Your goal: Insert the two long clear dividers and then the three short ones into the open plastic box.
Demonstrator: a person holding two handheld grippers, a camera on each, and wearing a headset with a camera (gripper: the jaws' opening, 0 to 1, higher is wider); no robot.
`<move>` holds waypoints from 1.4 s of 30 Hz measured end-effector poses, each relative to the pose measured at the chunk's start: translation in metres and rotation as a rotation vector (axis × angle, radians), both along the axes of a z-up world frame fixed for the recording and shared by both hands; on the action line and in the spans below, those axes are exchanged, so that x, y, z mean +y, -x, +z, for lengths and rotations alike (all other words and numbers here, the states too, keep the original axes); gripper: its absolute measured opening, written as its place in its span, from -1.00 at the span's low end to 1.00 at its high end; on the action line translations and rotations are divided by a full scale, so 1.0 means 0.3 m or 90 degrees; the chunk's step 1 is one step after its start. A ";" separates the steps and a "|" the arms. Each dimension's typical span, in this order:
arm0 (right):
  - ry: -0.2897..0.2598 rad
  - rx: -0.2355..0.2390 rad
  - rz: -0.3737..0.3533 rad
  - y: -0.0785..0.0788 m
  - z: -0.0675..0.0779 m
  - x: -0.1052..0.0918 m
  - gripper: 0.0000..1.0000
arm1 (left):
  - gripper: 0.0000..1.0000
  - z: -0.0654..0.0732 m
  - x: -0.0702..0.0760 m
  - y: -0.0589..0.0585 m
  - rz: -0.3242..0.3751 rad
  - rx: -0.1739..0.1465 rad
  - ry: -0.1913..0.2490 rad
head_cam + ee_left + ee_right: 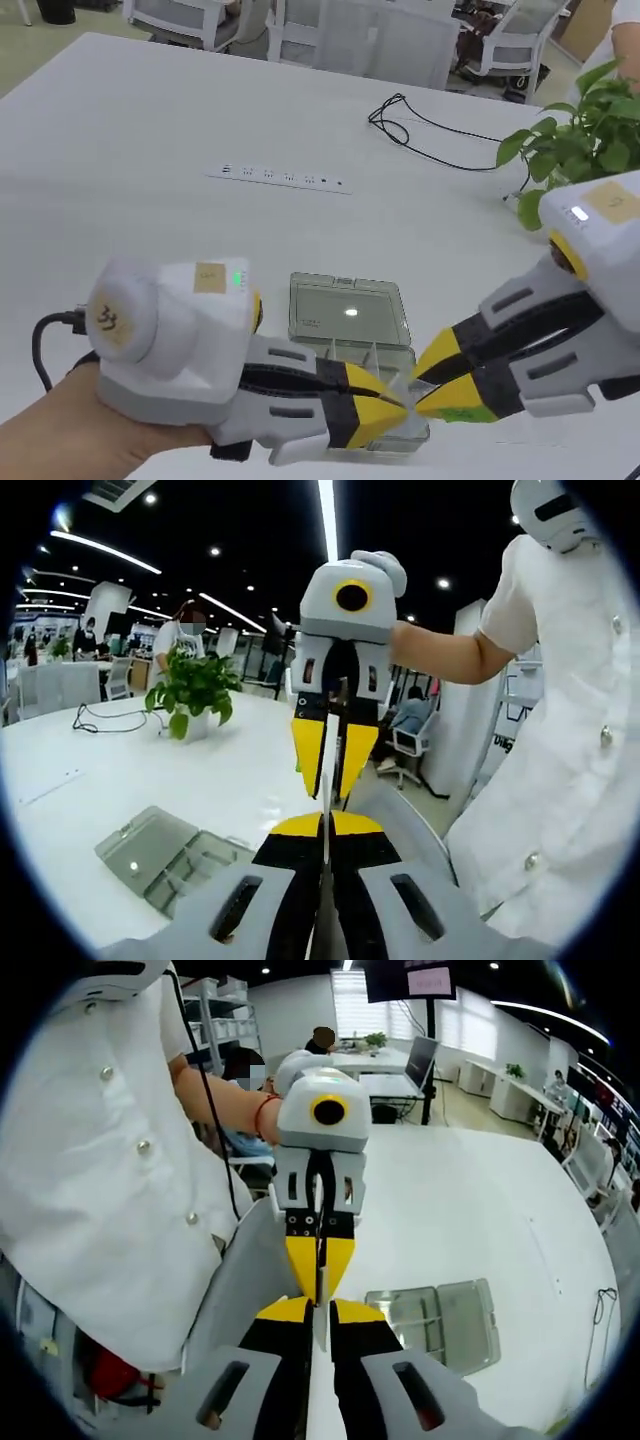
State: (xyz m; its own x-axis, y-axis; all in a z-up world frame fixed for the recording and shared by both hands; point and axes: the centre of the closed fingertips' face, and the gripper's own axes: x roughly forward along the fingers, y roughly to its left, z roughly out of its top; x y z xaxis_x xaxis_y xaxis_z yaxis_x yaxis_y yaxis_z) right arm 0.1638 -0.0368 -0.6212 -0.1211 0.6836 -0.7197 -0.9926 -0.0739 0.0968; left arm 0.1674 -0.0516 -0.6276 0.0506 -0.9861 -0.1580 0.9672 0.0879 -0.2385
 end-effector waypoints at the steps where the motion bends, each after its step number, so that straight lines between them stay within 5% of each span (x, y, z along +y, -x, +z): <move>1: 0.000 0.001 0.003 0.003 0.000 0.002 -0.86 | -1.00 0.004 0.000 0.003 -0.002 -0.001 0.002; 33: -0.004 0.020 0.023 0.047 -0.011 0.026 -0.95 | -1.00 -0.001 0.010 0.044 -0.017 0.014 0.016; 42: -0.004 0.013 0.026 0.038 -0.007 0.036 -0.95 | -0.84 -0.002 0.028 0.036 0.004 0.017 0.014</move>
State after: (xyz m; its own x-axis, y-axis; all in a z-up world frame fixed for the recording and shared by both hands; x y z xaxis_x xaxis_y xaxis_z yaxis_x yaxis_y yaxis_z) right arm 0.1524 -0.0260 -0.6233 -0.1635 0.6826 -0.7122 -0.9865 -0.1145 0.1167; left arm 0.1565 -0.0432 -0.6282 0.0533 -0.9891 -0.1371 0.9600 0.0886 -0.2657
